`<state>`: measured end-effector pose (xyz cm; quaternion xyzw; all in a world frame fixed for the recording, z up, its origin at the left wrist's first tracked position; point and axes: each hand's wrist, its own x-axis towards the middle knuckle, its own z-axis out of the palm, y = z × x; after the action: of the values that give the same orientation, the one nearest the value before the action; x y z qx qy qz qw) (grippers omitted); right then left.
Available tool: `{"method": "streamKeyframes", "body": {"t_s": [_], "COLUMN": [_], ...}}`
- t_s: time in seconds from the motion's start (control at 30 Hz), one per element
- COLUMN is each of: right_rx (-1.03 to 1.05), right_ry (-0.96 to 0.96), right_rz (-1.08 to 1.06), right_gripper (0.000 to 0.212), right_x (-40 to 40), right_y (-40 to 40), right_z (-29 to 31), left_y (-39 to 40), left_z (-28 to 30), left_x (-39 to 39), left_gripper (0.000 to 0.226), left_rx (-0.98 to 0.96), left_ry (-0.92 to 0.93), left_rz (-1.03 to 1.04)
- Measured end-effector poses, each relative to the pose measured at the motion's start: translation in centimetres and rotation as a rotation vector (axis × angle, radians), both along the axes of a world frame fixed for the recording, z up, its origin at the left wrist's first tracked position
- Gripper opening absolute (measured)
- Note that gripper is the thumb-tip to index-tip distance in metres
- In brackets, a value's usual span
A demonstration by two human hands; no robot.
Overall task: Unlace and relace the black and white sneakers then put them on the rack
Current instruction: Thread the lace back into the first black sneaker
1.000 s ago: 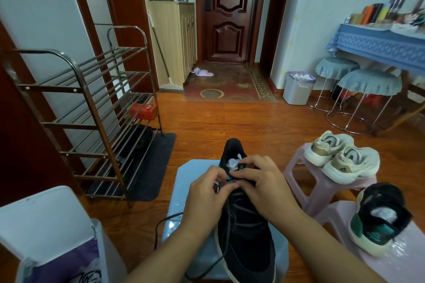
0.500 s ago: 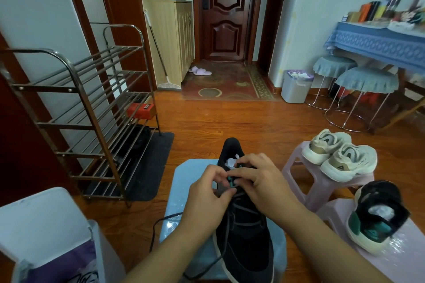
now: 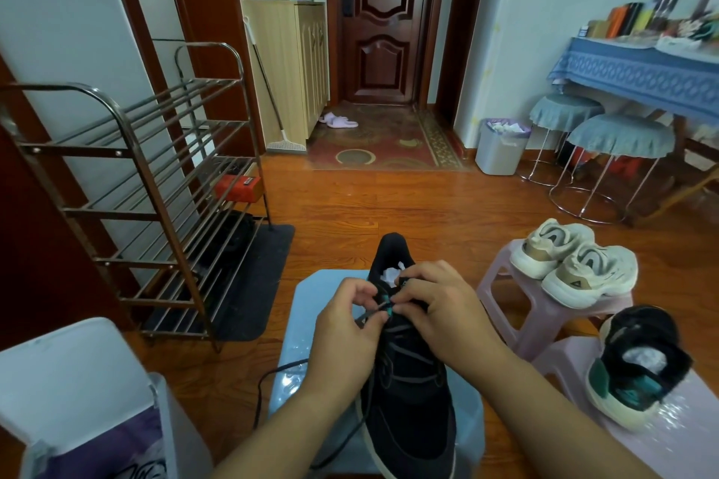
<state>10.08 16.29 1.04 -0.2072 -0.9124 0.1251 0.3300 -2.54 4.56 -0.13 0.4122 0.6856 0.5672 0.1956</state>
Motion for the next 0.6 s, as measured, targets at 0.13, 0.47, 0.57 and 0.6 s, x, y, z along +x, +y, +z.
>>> {"method": "streamKeyframes", "body": {"t_s": [0.13,0.47,0.57,0.6], "right_rx": [-0.122,-1.819,-1.109,-0.785], "right_ry": [-0.048,1.295,0.398,0.129], "right_rz": [0.046,-0.139,-0.211,-0.212], "right_gripper": [0.009,0.016,0.009,0.007], "right_x": [0.1,7.1,4.6,3.7], "right_y": [-0.5,5.1,2.1,0.8], "right_z": [1.0,2.8,3.7,4.2], "left_y": [0.0,-0.1,-0.2,-0.3], "left_z": [-0.1,0.5,1.2,1.5], "left_x": [-1.8,-2.3,-3.1,-3.3], "left_gripper": [0.053,0.06,0.065,0.066], "left_rx": [-0.045,-0.108,-0.147,-0.165], "left_ry": [0.133,0.102,0.073,0.084], "left_rz": [-0.201,-0.258,-0.29,-0.312]}}
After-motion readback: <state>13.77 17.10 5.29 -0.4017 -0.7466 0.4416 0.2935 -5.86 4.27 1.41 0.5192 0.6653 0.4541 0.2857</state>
